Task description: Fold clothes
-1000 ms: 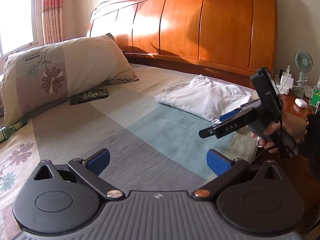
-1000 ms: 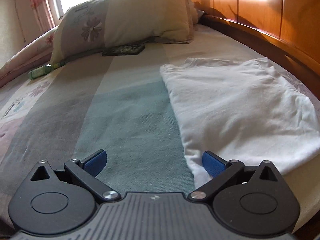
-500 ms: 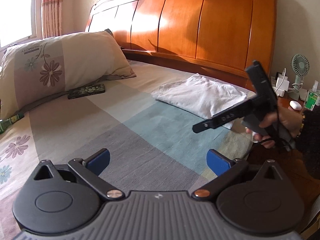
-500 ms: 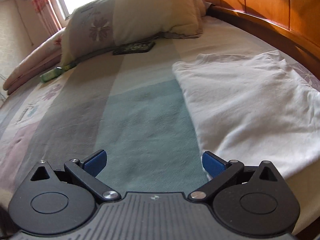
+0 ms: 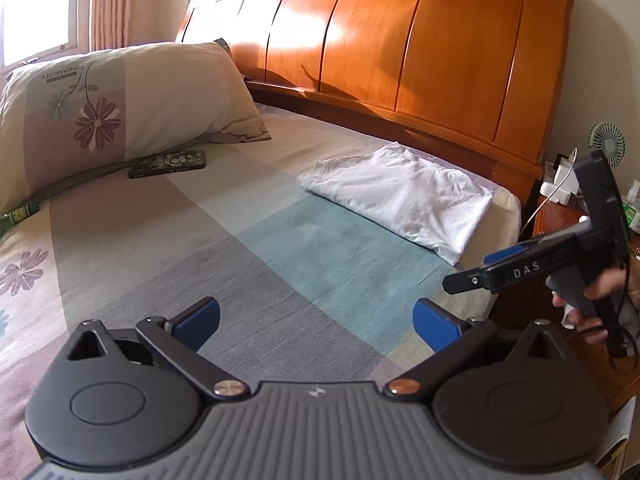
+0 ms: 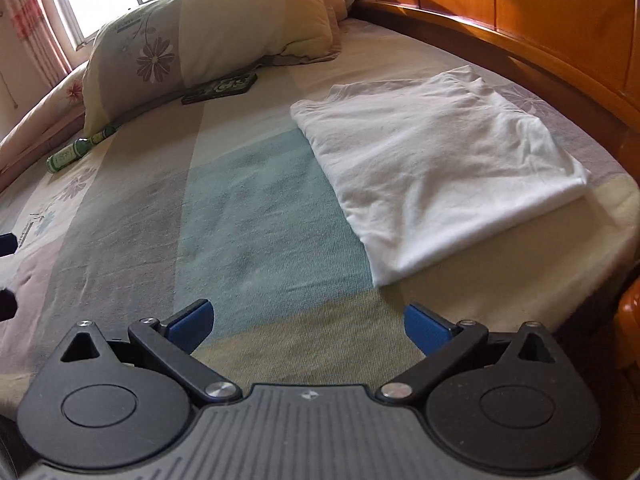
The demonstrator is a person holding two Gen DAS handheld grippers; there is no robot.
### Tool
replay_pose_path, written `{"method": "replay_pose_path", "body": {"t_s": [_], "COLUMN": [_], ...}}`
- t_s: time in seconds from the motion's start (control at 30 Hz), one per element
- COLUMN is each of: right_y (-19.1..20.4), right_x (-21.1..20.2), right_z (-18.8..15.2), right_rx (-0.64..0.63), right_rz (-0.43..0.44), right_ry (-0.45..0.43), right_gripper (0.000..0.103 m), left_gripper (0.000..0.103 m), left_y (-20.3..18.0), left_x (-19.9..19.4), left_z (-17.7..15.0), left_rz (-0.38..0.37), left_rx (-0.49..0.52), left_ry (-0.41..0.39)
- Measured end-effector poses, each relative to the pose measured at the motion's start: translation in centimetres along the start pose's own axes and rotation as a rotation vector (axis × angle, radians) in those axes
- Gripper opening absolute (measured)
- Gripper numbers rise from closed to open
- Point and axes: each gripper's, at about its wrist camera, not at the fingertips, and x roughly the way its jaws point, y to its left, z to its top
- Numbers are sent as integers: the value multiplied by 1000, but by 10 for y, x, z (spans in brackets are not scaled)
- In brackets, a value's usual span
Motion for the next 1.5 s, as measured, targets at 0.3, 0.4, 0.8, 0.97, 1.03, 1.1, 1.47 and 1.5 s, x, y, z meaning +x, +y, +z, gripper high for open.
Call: {"method": "replay_pose_path", "body": {"t_s": [0.3,0.4,0.8,0.97,1.03,1.1,1.47,1.5], "right_y": [27,32,52,54,54,55,56,56], "right_x": [-36,-43,-71,-85,-89,-91,-105,-106], "right_z": [-19,-24,-36,-36,-36,-37,-40,-40], "right_rx": [17,20,-19,-24,-28,-31,-28,-28], "right_rz": [-127,-166,-244,-258,-266,-263,-282,-285], "right_ry": [4,6,-11,-40,-48,-53,-82,-85], "right_gripper": [103,103,103,103,103,103,103,103], "left_gripper": [102,102,102,102,102,102,102,102], "left_y": [-30,-42,-54,-55,-55,-56,-53,-52], "left_x": [18,20,33,32,30,28,18,17], "left_z": [21,23,19,18,18,18,17,17], "left_rz": [-17,-19,105,67,63,59,52,52], "left_rx": [11,21,5,-16,-18,-20,-43,-46], "left_ry": [-6,8,93,114,113,112,103,102]}}
